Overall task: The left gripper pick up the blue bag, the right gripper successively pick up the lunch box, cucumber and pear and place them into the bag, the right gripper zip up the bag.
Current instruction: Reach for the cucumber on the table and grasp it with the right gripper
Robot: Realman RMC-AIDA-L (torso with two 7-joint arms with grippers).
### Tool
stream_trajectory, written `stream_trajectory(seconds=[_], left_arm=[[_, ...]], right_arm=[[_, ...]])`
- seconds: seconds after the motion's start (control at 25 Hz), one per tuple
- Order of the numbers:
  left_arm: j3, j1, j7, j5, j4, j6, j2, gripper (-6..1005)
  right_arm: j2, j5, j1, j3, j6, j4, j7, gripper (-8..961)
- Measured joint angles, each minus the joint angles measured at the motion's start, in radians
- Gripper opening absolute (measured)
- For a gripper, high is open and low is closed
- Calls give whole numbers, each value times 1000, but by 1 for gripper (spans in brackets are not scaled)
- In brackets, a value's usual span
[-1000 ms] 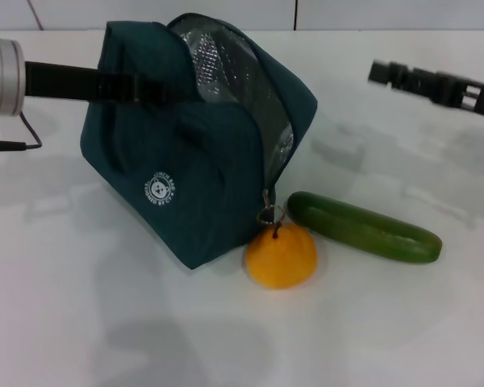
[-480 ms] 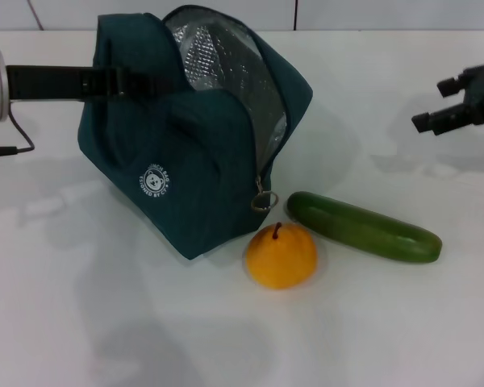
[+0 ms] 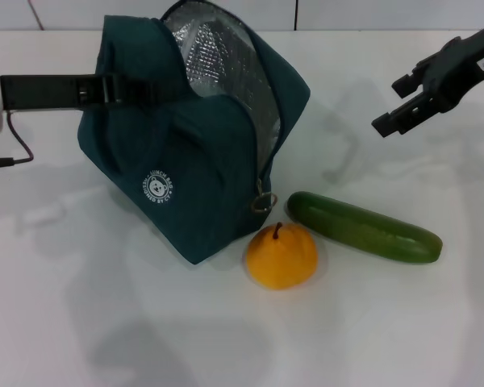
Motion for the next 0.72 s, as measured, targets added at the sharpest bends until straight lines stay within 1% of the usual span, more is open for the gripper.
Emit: stream_trajectory(seconds=[0.12, 0.2, 0.24, 0.32, 0.36, 0.4, 0.48, 0.72], left_arm=[[0, 2, 1, -5, 0, 4, -1, 39], [2, 3, 3, -5, 0, 4, -2, 38], [2, 4, 4, -5, 0, 4, -2, 38], [3, 5, 10, -5, 0, 4, -2, 38], [4, 6, 12, -5, -1, 4, -2, 37], [4, 6, 15, -5, -1, 4, -2, 37], [4, 5, 16, -6, -1, 4, -1, 38], [4, 14, 17, -12, -1, 4, -3, 39]], right_arm=[[8, -38, 50, -14, -48, -1, 26, 842], [21, -76, 80, -17, -67, -2, 29, 842], [29, -100, 93, -18, -71, -2, 30, 842], [52, -185, 126, -27, -70, 3, 32, 842], [68, -235, 143, -34, -70, 11, 33, 842], [78, -271, 158, -43, -70, 23, 33, 842], [90, -301, 179, -81, -71, 59, 34, 841], [97, -278, 171, -164, -54, 96, 43, 841]])
